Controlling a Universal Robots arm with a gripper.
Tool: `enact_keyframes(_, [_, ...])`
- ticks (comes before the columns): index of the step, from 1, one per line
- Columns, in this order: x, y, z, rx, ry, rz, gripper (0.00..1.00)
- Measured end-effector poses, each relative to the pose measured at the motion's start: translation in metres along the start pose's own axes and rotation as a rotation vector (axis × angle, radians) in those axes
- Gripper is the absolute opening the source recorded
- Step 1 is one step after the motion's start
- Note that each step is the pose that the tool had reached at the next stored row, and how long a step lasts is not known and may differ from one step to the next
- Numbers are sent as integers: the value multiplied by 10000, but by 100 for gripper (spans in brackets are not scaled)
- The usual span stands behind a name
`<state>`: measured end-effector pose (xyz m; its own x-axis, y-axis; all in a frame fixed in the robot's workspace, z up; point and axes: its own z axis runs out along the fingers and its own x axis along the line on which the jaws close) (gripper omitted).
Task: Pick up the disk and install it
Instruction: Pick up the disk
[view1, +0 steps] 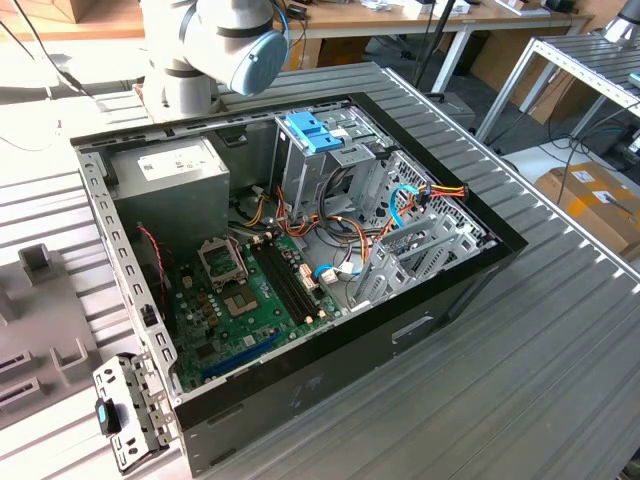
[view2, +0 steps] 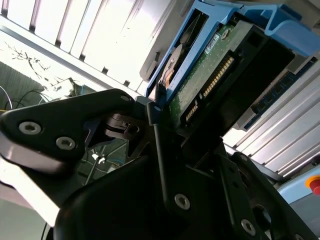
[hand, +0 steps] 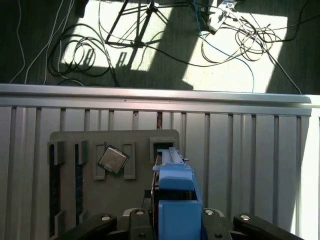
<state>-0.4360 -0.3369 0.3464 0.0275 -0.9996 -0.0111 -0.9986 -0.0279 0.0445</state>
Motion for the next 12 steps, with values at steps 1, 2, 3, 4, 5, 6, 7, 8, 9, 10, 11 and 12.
enact_keyframes(1, [0, 1, -14, -1, 0, 0, 36])
enact_keyframes(2, [0, 1, -23, -1, 0, 0, 36])
enact_keyframes(3, [0, 1, -30, -1, 0, 0, 36])
enact_keyframes(4, [-1, 2, -43, -1, 0, 0, 36])
enact_keyframes(5, [-1, 2, -60, 0, 0, 1, 36])
enact_keyframes(6, [-1, 3, -71, -1, 0, 0, 36])
enact_keyframes(7, [-1, 3, -78, 0, -1, 0, 36])
enact_keyframes(8, [-1, 4, -93, -1, 0, 0, 36])
enact_keyframes(9, [-1, 4, -103, -1, 0, 0, 36])
enact_keyframes(10, [-1, 4, -110, 0, 0, 0, 36])
enact_keyframes(11, [-1, 5, -125, -1, 0, 0, 36])
enact_keyframes(12, [-2, 5, -134, 0, 0, -1, 36])
